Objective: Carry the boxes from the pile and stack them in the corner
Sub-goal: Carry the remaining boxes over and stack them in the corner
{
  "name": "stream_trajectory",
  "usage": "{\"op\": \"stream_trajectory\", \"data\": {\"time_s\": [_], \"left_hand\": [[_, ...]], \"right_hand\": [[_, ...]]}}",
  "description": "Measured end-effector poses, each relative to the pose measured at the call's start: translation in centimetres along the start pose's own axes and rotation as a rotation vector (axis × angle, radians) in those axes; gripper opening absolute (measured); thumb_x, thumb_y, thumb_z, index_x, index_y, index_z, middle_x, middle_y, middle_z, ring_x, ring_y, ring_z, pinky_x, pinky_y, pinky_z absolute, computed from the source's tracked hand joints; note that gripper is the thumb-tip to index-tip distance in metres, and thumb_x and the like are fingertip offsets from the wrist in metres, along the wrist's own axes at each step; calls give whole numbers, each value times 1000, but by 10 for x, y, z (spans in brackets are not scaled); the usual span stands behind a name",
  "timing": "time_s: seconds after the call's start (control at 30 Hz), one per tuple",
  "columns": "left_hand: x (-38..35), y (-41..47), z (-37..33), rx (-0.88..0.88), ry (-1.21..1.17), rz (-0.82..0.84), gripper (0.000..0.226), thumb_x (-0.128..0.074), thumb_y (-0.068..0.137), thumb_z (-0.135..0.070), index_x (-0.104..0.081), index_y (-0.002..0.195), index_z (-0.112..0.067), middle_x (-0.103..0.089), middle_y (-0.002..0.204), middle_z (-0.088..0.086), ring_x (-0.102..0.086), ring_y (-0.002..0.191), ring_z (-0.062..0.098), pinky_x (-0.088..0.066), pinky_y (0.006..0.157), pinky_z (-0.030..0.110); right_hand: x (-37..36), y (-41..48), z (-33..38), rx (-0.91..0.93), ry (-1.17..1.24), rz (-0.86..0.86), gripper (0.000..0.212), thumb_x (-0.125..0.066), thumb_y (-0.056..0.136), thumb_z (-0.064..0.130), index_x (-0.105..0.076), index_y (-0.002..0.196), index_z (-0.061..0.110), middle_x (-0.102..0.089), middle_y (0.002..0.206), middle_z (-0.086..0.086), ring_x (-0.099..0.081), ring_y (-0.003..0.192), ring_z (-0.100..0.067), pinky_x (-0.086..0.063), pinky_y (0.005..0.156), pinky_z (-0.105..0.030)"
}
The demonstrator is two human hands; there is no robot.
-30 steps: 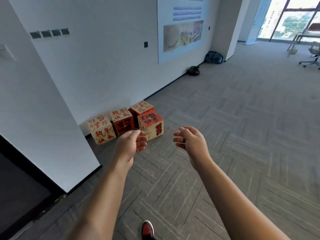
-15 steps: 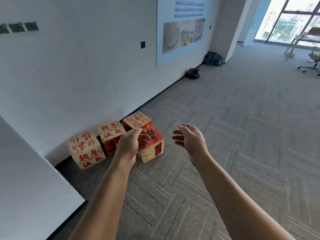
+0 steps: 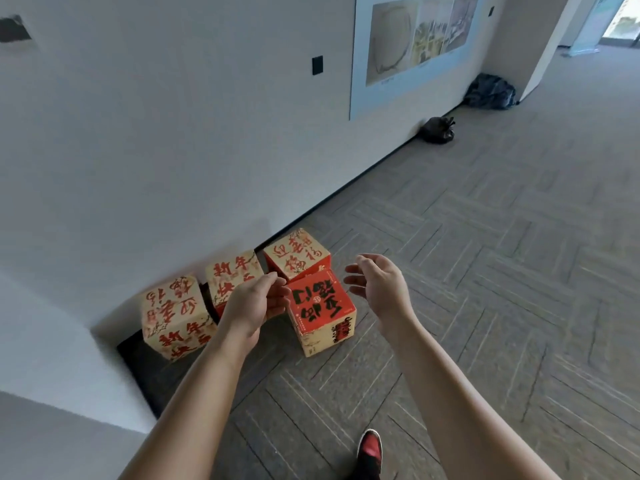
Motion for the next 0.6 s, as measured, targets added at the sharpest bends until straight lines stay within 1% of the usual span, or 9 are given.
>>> {"op": "stream_trajectory", "data": {"time_s": [0.1,0.23,0.33,0.4,0.47,0.6], "left_hand": [[-16,75,-5,26,2,-68,32,-49,105,-27,-69,100,-1,-73,91,16,-67,89,31,-53,84,44],[-29,161,-9,38,-19,-146,31,-48,105,-24,-68,105,1,-72,93,16,-67,89,31,-54,77,39],[-34,214,1,58,3,-172,30,-49,105,-26,-68,101,-3,-73,94,16,-68,90,31,-54,83,44],[-35,247,17,78,21,-180,31,-48,105,-27,-68,100,-5,-73,96,17,-69,91,31,-54,88,47],[-35,278,45,116,41,-197,31,-48,105,-27,-68,101,-4,-73,99,18,-69,92,30,-55,90,47],[-39,352,144,200,109,-179,28,-48,105,-27,-69,102,-9,-74,104,14,-71,98,27,-57,94,46]], "right_hand": [[-5,88,0,-49,-6,29,14,-52,109,24,-64,106,17,-77,95,-6,-73,79,-18,-60,87,-44],[-15,191,-7,-95,-30,40,16,-52,109,23,-65,110,13,-76,105,-12,-72,88,-22,-60,87,-41],[-28,251,-27,-132,-75,54,16,-52,108,23,-65,110,14,-75,102,-9,-70,87,-21,-59,85,-40],[-34,288,-53,-151,-126,61,16,-52,108,24,-66,106,16,-75,97,-6,-69,83,-21,-58,84,-42],[-35,320,-89,-167,-188,59,16,-53,107,24,-67,104,17,-76,96,-6,-68,82,-20,-59,86,-45],[-28,387,-202,-225,-312,22,15,-53,106,22,-67,103,17,-76,98,-7,-69,83,-20,-59,86,-45]]}}
Point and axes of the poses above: each hand's wrist, its own y-axis towards the middle knuckle, its own x-axis out of the back of the hand, z = x × y, the point moved 6 cm from there along y, towards the middle knuckle
